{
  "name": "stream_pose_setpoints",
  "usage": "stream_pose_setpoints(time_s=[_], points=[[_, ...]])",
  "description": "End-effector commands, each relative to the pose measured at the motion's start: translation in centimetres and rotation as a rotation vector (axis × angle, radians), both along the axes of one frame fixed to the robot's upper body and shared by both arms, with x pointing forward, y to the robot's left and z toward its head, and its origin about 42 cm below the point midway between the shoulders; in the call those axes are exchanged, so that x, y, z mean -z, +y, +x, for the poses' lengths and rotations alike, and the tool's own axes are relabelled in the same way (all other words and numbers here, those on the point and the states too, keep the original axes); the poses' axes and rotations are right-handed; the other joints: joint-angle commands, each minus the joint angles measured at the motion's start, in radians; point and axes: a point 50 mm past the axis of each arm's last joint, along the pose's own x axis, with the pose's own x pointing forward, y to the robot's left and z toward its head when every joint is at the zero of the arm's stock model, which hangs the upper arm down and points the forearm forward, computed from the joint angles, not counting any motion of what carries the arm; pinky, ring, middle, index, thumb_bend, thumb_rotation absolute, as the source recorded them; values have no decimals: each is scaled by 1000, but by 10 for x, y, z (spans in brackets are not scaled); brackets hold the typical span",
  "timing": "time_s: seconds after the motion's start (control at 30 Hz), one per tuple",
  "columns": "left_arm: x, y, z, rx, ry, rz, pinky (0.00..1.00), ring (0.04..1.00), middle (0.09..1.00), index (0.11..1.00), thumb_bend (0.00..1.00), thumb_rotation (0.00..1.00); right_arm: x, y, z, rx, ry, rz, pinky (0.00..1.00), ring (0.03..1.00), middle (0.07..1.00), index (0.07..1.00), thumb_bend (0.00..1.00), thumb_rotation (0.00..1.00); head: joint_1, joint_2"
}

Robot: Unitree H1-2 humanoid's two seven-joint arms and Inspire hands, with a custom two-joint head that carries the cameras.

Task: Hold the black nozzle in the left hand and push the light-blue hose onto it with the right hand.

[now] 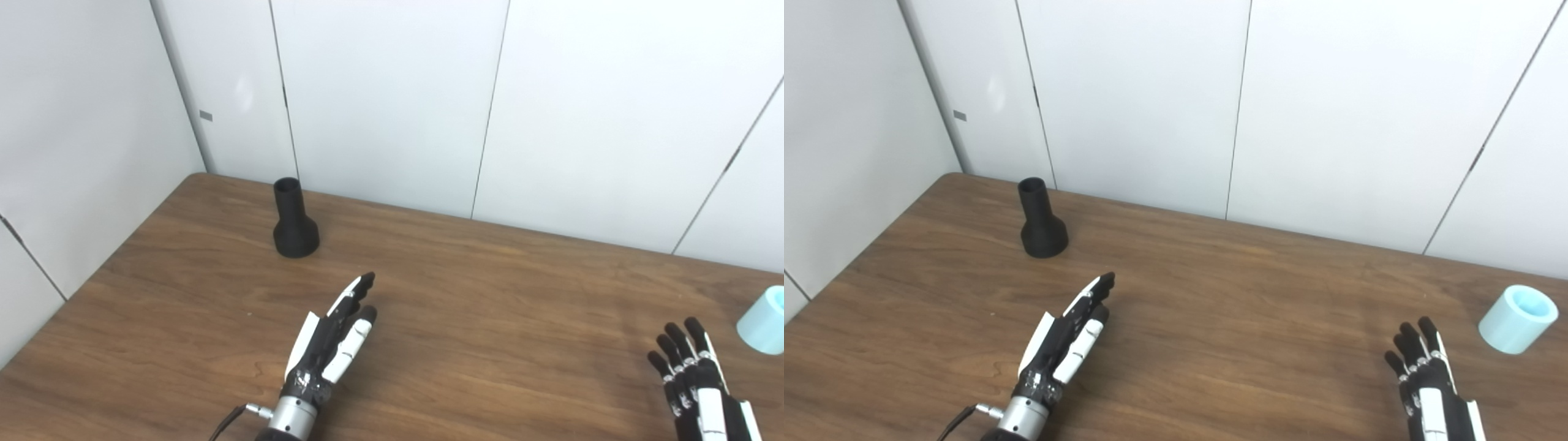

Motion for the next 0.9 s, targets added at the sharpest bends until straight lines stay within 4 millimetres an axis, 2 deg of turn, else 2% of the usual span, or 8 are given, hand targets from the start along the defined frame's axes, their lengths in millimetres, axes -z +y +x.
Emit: stream_pose_setpoints(time_s=[0.0,0.17,0.23,0.27,0.4,0.57,0.73,0.87], points=[[18,-5,-12,-61,51,-40,914,930,932,931,522,483,37,-9,-19,14,109,-13,911,935,940,960,610,832,-3,1],[8,14,-5,-172,-47,-40,953,937,931,932,649,235,36,-10,-20,12,118,-23,927,945,943,968,593,849,3,2],[4,26,3,-234,-104,-17,920,915,912,913,698,144,37,-11,-20,14,122,-21,925,946,944,967,592,846,10,1],[1,31,7,-263,-128,-8,883,887,889,893,726,130,37,-11,-20,15,123,-15,924,946,943,964,595,842,17,2],[-25,49,23,-400,-221,70,740,786,824,843,786,108,38,-11,-18,14,118,-11,927,951,952,969,592,835,26,4],[-54,78,41,-503,-299,124,662,750,795,819,816,106,38,-10,-18,3,114,-12,937,950,953,971,571,850,19,11],[-70,101,56,-529,-301,135,711,782,813,844,787,80,36,-8,-17,4,115,-32,935,950,939,971,572,856,9,17],[-78,121,69,-530,-272,126,756,815,829,861,812,153,36,-6,-17,6,118,-24,928,940,930,963,583,845,8,20]])
